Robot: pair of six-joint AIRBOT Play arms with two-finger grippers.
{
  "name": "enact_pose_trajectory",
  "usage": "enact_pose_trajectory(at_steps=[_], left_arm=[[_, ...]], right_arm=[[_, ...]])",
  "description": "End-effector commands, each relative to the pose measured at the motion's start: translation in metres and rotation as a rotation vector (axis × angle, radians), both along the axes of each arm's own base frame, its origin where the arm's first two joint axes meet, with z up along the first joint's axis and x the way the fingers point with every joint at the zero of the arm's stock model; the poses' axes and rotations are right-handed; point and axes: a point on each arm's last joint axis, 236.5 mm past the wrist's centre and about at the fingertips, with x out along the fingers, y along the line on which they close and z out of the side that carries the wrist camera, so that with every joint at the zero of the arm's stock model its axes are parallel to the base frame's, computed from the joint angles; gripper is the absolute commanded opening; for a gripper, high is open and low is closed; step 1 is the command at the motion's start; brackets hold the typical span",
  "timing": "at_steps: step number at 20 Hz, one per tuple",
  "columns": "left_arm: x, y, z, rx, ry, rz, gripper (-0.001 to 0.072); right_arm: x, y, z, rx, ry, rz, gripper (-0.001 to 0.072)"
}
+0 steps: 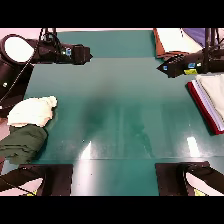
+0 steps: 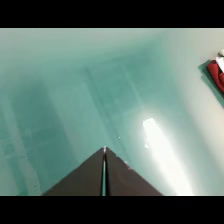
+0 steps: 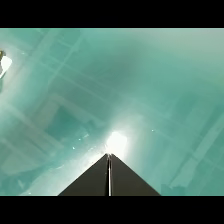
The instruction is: Fold the shirts.
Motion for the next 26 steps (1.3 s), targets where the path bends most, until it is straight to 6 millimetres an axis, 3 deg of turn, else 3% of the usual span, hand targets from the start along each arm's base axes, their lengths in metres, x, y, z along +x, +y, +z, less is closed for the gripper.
enact_pose_trajectory(at_steps=[1,11,13,15,17,19,20,21,22,26], left_arm=[[0.000,0.000,0.001,-0.001,-0.002,0.001,0.0026],[0.000,0.000,0.001,-0.002,-0.002,0.001,0.0027],[0.010,0.009,0.005,0.018,-0.046,0.031,0.0026],[0.020,0.055,0.000,0.190,-0.088,0.091,0.0027],[0.021,0.126,-0.017,0.387,-0.033,0.193,0.0028],[0.008,0.197,-0.047,0.545,0.120,0.295,0.0036],[0.000,0.224,-0.061,0.584,0.194,0.335,0.0289],[-0.007,0.246,-0.077,0.594,0.261,0.371,0.0656],[-0.013,0.264,-0.094,0.592,0.319,0.407,0.0710],[-0.061,0.310,-0.185,0.614,0.594,0.450,0.0710]], right_arm=[[-0.001,0.001,0.000,0.001,0.000,0.005,0.0020],[-0.001,0.002,0.001,0.001,0.000,0.005,0.0019],[-0.001,0.001,0.000,0.001,0.000,0.005,0.0020],[-0.001,0.001,0.000,0.001,0.000,0.004,0.0019],[-0.001,0.001,0.000,0.000,0.002,0.005,0.0019],[-0.001,0.002,0.000,0.001,0.000,0.005,0.0019],[-0.001,0.001,0.000,0.001,0.000,0.005,0.0020],[-0.001,0.001,0.000,0.001,0.000,0.004,0.0020],[0.000,0.001,0.001,0.002,-0.003,0.003,0.0019],[-0.001,0.001,0.001,0.001,-0.001,0.004,0.0020]])
